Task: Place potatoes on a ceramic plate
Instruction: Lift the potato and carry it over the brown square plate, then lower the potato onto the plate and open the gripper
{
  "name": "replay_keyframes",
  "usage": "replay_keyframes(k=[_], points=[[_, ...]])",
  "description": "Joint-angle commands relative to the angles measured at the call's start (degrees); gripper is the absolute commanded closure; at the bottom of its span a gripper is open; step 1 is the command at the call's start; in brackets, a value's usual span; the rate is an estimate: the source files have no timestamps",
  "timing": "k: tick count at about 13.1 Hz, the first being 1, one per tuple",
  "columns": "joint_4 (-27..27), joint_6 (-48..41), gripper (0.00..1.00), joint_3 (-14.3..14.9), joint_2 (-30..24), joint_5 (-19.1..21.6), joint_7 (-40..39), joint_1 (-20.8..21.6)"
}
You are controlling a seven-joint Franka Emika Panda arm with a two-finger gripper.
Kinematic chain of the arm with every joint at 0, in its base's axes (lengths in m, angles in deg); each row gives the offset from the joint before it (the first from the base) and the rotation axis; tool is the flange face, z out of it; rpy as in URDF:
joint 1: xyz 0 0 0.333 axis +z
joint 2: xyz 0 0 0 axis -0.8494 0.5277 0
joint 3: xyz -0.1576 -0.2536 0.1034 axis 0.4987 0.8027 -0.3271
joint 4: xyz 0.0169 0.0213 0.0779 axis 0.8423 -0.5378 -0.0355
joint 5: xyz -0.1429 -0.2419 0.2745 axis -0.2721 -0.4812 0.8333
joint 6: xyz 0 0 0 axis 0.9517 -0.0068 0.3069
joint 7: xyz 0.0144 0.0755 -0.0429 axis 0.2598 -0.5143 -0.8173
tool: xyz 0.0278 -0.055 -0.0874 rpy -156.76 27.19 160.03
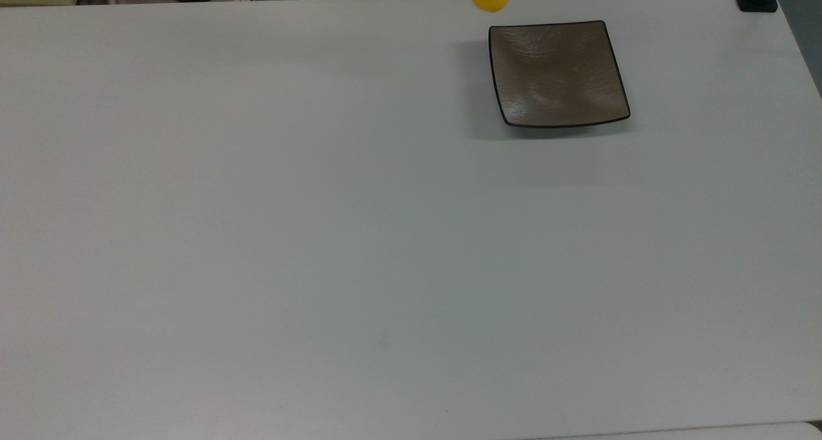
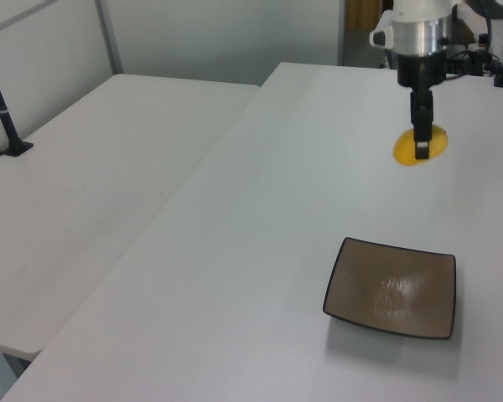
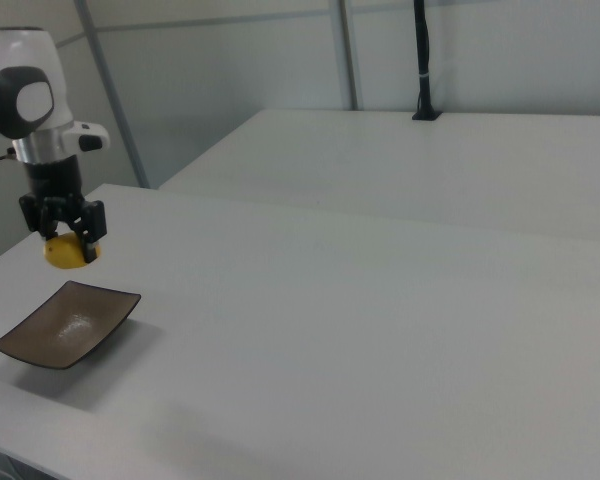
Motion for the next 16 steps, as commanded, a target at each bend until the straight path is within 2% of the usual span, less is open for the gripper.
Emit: replay_keyframes(k=[1,4,7,9,12,13,14,15,16], points=[[-4.43,7.39,0.96,-2.52,1.27,2.04,3.78,2.38],[-7.24,15.56,0.96,-5.86,3.65,2.04,9.15,2.38],[-12.24,28.28,0.96,-9.72,6.46,1.26,14.68,2.47],[-14.97,35.15,0.96,-11.05,8.3,-0.58,17.32,2.47],[-15.34,41.85,0.93,-11.67,12.25,-4.27,20.66,3.69],[-15.34,42.13,0.89,-11.67,12.61,-5.33,21.37,3.7],[-15.34,42.31,0.8,-11.67,12.79,-5.69,21.64,3.61],[-15.25,42.31,0.65,-11.67,13.23,-5.69,21.64,3.61],[-15.16,42.4,0.56,-11.67,13.49,-5.69,21.64,3.61]])
